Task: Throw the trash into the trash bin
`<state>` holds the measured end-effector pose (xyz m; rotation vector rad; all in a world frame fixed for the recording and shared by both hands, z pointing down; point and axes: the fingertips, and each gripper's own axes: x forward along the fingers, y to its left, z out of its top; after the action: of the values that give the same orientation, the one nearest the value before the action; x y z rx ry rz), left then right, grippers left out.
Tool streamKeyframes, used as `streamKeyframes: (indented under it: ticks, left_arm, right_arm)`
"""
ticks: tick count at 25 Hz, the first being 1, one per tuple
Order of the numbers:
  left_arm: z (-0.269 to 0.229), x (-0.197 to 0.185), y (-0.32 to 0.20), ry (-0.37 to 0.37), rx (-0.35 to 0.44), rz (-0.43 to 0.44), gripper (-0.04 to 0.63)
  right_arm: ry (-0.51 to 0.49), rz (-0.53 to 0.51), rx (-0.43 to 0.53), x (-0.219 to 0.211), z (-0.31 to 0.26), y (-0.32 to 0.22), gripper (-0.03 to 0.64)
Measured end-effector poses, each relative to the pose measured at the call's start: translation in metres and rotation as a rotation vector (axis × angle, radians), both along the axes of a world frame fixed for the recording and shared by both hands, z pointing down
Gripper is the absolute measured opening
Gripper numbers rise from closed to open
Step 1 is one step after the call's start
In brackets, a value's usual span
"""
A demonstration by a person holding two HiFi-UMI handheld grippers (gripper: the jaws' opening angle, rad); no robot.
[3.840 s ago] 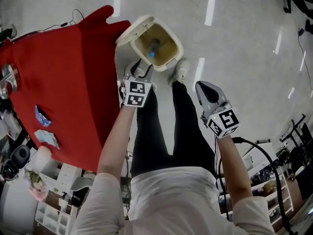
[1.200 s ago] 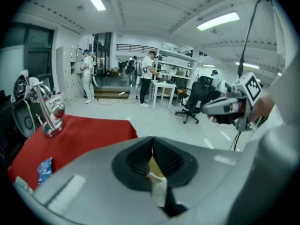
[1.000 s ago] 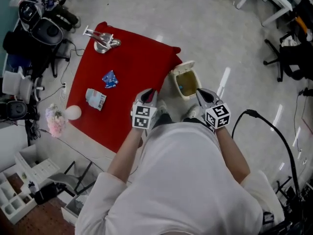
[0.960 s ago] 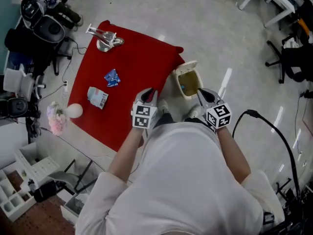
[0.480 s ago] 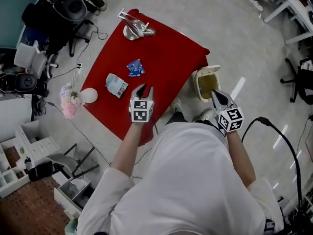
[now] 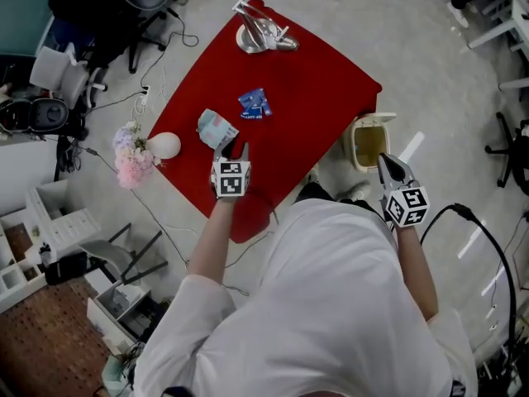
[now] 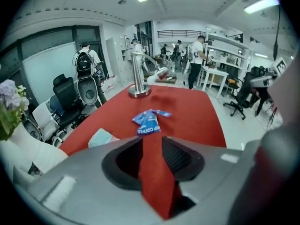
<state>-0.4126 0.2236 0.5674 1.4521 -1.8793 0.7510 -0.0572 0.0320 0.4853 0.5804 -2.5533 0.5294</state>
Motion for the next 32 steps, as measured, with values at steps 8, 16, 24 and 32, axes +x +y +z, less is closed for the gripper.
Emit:
streamKeyframes:
  ticks: [8,16,24,32]
  left_arm:
    - [0.027,-0.038,0.033,-0.002,-0.072,-0.036,0.153]
    - [0.050,-0.065,0.050,0.007,-0.107,-0.065,0.168]
    - [0.088,-0.066,0.069,0.015,-0.229,0.070,0.206]
    - [0.114,-0.070,0.076,0.036,-0.287,0.100,0.167]
  right_arm:
    - [0.025,-0.106,-0.018,-0.046,0.008,0.014,0.000]
    - [0.037,-0.247,-0.021,-0.112,0.020,0.027,0.000]
    - [0.033,-0.392,-0.011,-0.172,0.020,0.053,0.000]
    - [0.040,-0.465,-0.018,-0.201,0.024,0.074,0.000]
